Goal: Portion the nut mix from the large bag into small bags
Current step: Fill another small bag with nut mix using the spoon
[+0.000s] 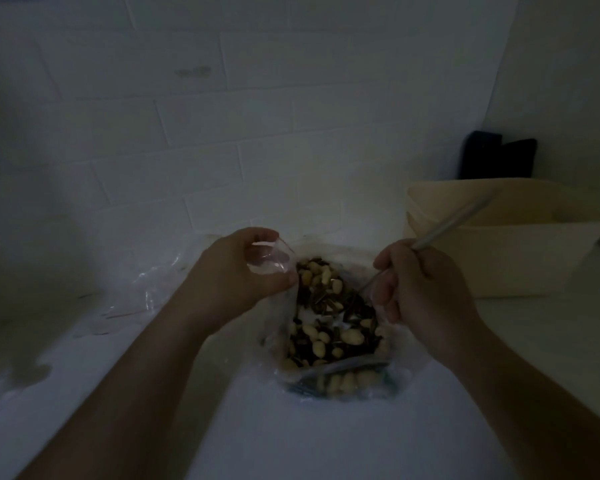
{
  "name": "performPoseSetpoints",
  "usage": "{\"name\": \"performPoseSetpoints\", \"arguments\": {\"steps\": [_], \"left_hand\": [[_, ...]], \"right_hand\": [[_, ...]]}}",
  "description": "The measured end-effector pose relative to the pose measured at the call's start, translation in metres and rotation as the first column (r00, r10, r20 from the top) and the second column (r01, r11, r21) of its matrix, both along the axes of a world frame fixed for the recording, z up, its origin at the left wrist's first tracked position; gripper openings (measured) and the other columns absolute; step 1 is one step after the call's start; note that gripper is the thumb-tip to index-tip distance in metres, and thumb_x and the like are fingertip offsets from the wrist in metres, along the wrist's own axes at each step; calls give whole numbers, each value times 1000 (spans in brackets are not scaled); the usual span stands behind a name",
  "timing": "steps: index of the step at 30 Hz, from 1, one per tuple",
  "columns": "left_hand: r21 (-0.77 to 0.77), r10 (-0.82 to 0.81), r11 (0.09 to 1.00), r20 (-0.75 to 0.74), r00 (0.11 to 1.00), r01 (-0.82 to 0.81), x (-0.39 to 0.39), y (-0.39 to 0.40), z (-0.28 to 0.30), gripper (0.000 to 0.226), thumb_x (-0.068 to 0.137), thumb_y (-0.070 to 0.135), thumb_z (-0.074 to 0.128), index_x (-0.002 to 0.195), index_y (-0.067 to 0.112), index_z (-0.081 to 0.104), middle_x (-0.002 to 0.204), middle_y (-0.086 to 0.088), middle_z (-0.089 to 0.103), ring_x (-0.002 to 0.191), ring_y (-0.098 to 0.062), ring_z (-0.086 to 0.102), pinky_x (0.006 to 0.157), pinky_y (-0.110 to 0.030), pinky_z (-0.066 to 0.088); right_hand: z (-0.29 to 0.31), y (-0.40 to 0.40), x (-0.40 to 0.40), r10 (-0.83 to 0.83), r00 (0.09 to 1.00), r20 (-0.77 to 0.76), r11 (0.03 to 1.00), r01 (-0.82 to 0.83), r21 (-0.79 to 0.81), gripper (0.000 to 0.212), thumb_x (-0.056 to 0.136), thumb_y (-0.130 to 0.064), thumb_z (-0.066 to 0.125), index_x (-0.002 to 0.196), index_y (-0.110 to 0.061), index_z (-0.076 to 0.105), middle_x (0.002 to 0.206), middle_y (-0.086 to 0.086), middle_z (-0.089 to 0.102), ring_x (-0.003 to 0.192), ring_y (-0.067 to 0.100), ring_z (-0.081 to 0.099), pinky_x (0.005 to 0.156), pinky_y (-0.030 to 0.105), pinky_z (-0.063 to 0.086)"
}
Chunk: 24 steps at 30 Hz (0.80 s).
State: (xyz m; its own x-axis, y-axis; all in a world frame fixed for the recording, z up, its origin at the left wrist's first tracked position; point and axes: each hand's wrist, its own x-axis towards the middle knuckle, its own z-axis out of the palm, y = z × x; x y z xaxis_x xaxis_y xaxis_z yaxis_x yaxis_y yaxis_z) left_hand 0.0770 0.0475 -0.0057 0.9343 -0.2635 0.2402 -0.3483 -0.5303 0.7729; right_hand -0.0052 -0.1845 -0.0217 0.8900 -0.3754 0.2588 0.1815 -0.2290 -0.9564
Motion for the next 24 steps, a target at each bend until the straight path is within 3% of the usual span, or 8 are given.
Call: {"name": "performPoseSetpoints", "arguments": {"steps": [3, 8, 12, 18, 22, 24], "left_hand": [[112, -99, 989, 31, 995, 95, -2, -5, -4, 80, 63, 51, 95, 136, 38, 63, 109, 22, 75, 108, 11, 65, 97, -21, 47], [53, -164, 985, -54, 985, 167, -8, -15, -12, 67, 63, 39, 97, 125, 36, 71, 114, 21, 72, 110, 14, 61, 100, -20, 46], [7, -168, 986, -62, 984, 169, -10, -22, -18, 58, 66, 40, 97, 119, 34, 73, 113, 23, 73, 108, 12, 64, 94, -14, 47], [68, -94, 994, 75, 993, 89, -16, -42, -22, 63, 69, 44, 94, 125, 42, 65, 115, 28, 67, 107, 22, 54, 84, 1, 40], [80, -77, 994, 85, 993, 71, -19, -55, -24, 61, 69, 47, 94, 123, 37, 68, 112, 23, 70, 105, 10, 62, 91, -11, 49], [76, -74, 995, 60, 995, 70, -19, -58, -26, 58, 69, 48, 94, 119, 37, 69, 108, 24, 71, 102, 12, 62, 89, -8, 49]], "right_hand": [[5, -10, -2, -13, 997, 72, 1000, 15, -24, 32, 106, -12, 42, 82, -6, 62, 53, 10, 59, 39, 19, 47, 39, 25, 37], [16, -28, -7, -48, 980, 191, 992, 69, -107, 38, 108, -17, 42, 76, -12, 62, 50, 12, 57, 36, 19, 45, 39, 25, 36], [29, -33, -14, -70, 968, 241, 991, 95, -94, 38, 110, -15, 40, 78, -9, 61, 50, 12, 55, 35, 18, 43, 37, 23, 35], [45, -33, -23, -103, 946, 309, 985, 141, -103, 38, 110, -20, 41, 78, -15, 61, 54, 10, 59, 37, 19, 46, 39, 25, 37], [44, -25, -27, -35, 941, 336, 954, 131, -268, 38, 111, -25, 42, 78, -20, 60, 59, 8, 62, 39, 15, 52, 42, 24, 42], [42, -21, -28, -8, 937, 350, 918, 146, -369, 36, 110, -30, 42, 80, -25, 60, 60, 3, 64, 42, 14, 56, 44, 22, 44]]}}
